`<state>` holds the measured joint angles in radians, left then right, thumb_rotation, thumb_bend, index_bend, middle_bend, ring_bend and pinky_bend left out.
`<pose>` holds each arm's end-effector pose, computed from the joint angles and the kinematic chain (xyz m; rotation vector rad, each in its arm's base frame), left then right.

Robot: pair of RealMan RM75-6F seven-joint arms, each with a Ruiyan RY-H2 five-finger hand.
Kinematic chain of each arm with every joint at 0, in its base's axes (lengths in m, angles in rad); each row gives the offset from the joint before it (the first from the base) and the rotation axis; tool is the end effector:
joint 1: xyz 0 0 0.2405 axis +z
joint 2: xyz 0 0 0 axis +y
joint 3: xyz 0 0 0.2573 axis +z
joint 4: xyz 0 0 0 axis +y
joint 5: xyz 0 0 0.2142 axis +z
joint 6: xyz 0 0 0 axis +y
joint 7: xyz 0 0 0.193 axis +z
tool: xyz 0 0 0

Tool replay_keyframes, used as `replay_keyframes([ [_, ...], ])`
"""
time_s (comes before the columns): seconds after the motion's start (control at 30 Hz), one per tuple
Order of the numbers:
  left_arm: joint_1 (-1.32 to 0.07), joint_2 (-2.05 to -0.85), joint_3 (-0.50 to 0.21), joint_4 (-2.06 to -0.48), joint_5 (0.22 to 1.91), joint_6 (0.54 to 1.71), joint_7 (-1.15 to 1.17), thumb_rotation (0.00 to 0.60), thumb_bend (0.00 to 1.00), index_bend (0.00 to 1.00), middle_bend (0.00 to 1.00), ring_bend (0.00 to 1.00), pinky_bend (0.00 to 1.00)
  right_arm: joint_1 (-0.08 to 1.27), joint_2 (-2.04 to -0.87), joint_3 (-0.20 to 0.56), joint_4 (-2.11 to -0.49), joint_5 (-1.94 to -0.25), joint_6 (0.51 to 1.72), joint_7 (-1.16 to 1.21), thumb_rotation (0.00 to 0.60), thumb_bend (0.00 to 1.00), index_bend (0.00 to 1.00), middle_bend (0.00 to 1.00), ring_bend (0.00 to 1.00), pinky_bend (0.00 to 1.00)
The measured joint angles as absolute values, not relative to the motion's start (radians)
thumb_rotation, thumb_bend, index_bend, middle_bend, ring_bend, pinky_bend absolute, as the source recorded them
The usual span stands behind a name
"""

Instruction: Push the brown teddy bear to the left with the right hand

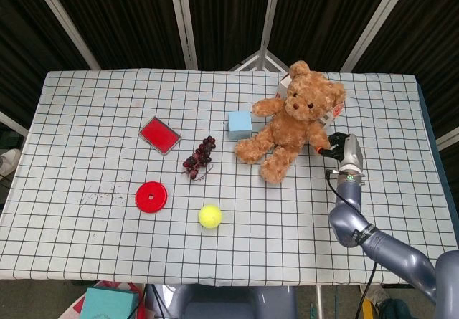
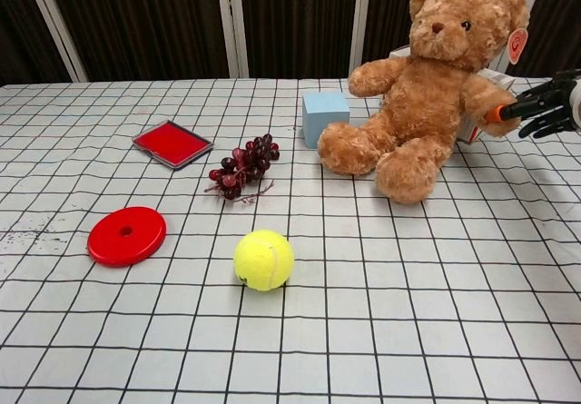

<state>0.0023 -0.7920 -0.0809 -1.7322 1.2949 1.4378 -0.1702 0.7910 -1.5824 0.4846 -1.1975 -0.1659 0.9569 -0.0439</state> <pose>-0.3539 0.2024 0.2670 -1.1493 -0.9814 -0.7418 -0.2666 -0.4655 0.0287 0.5876 -1.7542 1.0179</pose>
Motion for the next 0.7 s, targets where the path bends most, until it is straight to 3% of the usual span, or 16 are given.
replay_keyframes([
  [0.4,-0.001,-0.797,-0.08,-1.74,1.294,1.437,-0.146,0.6,0.18,0.25,0.0,0.01,0.14,0.761,-1.57,0.509,-1.229,-0.217,0.921,-0.051,0.6,0.56,0.73,0.68,0.64,0.19],
  [0.7,-0.003,-0.797,-0.081,-1.74,1.288,1.431,-0.145,0.6,0.18,0.25,0.0,0.01,0.14,0.765,-1.576,0.522,-1.269,-0.295,0.972,-0.058,0.6,0.56,0.73,0.68,0.64,0.19],
])
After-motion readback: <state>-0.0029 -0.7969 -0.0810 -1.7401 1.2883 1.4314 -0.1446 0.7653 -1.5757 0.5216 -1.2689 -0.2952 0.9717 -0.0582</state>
